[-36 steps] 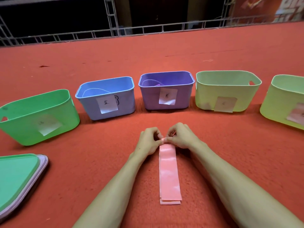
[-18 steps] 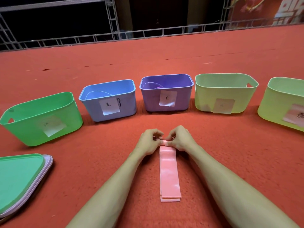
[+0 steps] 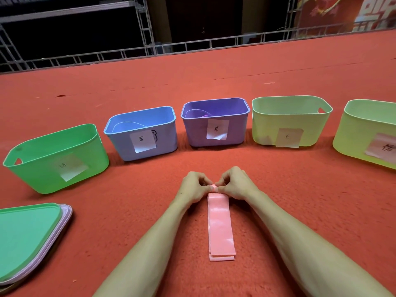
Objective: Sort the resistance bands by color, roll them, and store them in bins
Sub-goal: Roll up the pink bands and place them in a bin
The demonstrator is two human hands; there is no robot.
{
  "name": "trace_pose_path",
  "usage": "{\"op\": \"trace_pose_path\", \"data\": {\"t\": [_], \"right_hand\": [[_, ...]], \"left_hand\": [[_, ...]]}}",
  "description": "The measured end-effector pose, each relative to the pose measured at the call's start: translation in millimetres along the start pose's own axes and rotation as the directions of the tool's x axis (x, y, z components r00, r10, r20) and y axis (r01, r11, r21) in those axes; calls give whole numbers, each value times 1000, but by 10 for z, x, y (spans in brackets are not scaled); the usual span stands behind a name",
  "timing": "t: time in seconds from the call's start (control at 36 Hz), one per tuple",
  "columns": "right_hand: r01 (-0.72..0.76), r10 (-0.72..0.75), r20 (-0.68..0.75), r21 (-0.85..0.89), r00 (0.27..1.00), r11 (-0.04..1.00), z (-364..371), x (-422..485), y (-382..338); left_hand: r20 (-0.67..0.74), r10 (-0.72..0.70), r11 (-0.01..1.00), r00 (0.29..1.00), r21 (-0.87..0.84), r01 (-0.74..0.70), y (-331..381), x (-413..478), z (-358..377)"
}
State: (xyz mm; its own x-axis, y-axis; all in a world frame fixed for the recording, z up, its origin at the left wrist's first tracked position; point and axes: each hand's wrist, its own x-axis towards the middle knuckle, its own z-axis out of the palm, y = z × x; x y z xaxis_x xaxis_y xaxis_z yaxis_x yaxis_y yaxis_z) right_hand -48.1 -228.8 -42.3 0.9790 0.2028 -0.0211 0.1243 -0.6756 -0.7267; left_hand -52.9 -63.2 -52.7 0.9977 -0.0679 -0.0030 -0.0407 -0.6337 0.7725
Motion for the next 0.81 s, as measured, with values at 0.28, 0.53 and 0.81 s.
{"op": "trace_pose_path", "data": {"t": [0.28, 0.53, 0.81], "right_hand": [[-18, 19, -31, 25, 999, 1000, 11, -52, 22], [-63, 63, -11, 12, 998, 998, 28, -98, -15], [-27, 26, 12, 18, 1000, 999, 17, -123, 12]], "left_hand": [[-15, 51, 999, 999, -12, -51, -1, -134, 31], [52, -7, 993, 999, -121, 14, 4, -121, -18], [32, -2, 998, 999, -66, 4, -15, -155, 16]]}}
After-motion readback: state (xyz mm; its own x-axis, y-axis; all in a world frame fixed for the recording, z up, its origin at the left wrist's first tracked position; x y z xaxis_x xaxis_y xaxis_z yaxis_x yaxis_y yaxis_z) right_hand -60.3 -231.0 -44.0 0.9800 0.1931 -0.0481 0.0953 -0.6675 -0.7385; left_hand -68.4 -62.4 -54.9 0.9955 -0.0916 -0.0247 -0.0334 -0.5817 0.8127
